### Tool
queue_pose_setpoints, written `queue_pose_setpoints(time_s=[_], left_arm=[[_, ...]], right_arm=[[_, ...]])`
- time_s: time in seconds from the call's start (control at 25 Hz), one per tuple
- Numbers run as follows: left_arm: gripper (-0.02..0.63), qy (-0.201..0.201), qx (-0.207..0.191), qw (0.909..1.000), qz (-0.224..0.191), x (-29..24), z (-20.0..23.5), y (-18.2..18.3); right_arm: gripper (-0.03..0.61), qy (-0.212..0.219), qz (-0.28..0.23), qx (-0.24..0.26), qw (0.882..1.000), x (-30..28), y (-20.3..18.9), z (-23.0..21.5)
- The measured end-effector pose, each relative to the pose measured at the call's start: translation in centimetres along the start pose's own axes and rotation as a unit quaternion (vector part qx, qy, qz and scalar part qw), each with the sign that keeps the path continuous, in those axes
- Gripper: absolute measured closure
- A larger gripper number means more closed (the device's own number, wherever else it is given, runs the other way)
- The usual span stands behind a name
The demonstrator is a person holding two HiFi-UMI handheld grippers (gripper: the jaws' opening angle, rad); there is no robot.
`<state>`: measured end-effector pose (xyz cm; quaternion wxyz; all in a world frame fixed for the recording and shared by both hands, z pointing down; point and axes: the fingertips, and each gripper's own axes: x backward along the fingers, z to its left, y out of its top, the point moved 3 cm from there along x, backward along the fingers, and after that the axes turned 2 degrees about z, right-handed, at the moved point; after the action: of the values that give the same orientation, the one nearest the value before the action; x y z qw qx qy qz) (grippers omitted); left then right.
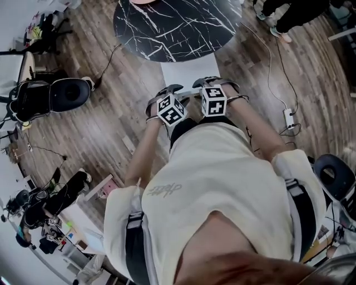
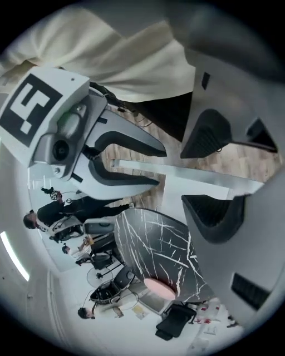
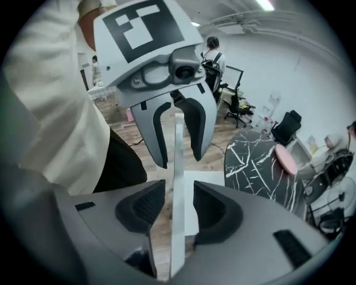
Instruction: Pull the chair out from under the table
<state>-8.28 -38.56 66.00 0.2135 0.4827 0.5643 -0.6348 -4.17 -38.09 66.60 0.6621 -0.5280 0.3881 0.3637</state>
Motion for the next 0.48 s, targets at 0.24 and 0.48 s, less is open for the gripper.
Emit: queue_pose_setpoints(time_s=[0.24, 0.48], left_arm=[[0.390, -0.054, -0.050, 0.9963, 0.046, -2.6, -0.6, -0.6], [0.480, -0.070, -0.081, 0.9922, 0.064, -4.0, -1.0, -1.4]], right_arm=[[0.406, 0.045, 0.055, 0.013, 0.997, -3.2, -0.2, 0.3], [0.401, 0.064, 0.071, 0.002, 0.995, -4.4, -1.1, 0.7]])
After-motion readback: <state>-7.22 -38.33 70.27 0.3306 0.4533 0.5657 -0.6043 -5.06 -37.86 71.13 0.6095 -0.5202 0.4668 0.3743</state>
